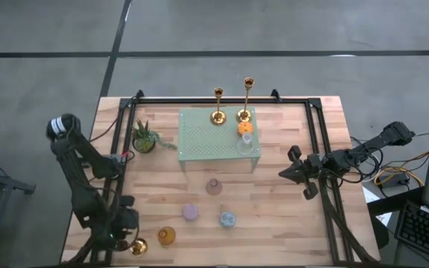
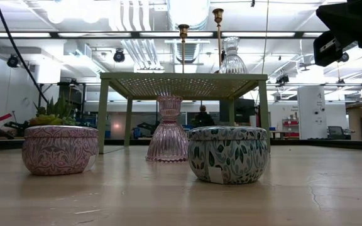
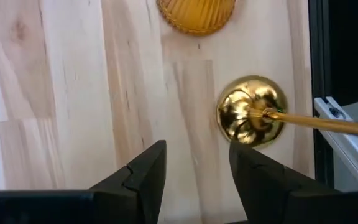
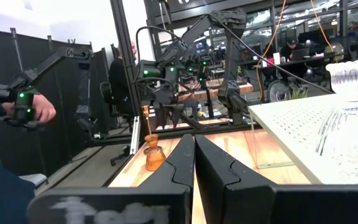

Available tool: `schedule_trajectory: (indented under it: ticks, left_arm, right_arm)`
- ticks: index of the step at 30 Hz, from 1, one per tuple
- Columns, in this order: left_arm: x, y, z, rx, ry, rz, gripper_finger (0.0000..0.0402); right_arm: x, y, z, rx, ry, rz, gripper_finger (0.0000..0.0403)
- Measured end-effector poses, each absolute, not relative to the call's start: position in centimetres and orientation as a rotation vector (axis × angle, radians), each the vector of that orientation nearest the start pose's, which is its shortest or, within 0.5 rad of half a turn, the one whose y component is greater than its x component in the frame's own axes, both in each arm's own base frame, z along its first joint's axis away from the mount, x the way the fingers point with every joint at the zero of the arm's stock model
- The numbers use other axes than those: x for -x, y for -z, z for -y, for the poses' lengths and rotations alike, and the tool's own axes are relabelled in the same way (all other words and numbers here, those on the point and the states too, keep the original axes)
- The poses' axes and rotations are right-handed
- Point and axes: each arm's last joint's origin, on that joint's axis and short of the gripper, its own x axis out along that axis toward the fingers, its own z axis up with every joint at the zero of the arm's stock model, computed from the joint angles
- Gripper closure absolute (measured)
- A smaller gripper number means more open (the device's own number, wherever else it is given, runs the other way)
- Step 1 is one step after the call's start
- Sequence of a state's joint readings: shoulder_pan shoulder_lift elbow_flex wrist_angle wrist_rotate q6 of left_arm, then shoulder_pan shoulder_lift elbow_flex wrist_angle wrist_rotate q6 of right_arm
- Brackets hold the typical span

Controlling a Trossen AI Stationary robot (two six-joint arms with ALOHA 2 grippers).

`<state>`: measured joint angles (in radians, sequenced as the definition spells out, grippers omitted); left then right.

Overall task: Pick & Place candle stick holders
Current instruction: Put the gold candle holder on the shelf

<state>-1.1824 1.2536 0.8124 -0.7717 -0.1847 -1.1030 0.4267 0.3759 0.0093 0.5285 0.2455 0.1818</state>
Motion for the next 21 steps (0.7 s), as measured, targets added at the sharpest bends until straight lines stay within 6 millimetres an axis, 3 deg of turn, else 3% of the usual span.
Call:
schedule_trajectory:
  ticks: [14, 21]
  left_arm:
    - [-7.8, -23.3, 17.9, 0.150, 0.244, -1.239, 0.0221]
    - [-7.4, -23.1, 18.3, 0.138, 0.252, -1.239, 0.0166]
  right_arm:
    - [-11.1, -18.4, -4.3, -0.233, -0.195, 0.136, 0.0394]
    - [-11.1, -18.4, -4.3, -0.235, -0.194, 0.136, 0.0394]
